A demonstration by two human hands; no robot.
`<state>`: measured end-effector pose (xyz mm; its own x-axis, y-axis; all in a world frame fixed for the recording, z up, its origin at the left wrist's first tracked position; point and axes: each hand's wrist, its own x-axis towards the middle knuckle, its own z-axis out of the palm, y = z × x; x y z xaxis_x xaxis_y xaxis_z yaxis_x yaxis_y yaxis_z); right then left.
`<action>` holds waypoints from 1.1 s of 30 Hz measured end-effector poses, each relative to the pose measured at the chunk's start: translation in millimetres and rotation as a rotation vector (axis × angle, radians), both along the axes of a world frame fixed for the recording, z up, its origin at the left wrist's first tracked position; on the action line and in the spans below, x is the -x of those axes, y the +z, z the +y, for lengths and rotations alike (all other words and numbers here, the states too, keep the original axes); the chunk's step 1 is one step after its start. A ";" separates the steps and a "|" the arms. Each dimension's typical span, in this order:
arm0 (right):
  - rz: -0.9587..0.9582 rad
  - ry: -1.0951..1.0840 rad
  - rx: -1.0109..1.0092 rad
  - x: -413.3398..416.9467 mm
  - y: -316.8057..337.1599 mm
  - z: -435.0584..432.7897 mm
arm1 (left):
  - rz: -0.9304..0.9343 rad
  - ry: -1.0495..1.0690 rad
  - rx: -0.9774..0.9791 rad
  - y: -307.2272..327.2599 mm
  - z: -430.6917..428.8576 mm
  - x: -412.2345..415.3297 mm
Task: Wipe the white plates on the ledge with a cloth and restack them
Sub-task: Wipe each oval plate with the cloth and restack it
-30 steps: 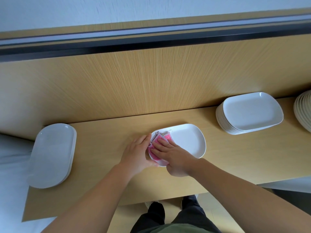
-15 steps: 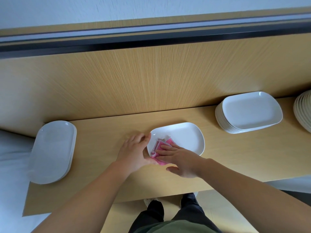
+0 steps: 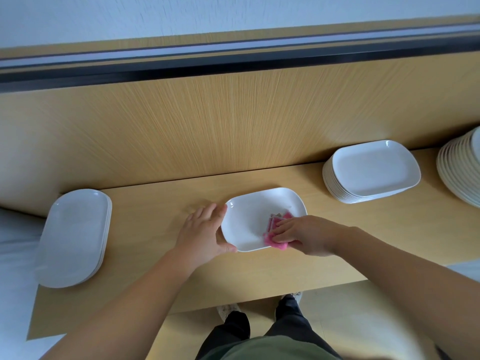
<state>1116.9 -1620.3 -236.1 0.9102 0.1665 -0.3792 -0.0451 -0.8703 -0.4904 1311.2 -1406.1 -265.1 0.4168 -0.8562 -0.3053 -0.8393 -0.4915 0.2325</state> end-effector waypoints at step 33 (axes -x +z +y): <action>-0.076 -0.290 0.447 26.1 -29.6 33.9 | -0.023 -0.304 0.485 -29.2 8.6 20.3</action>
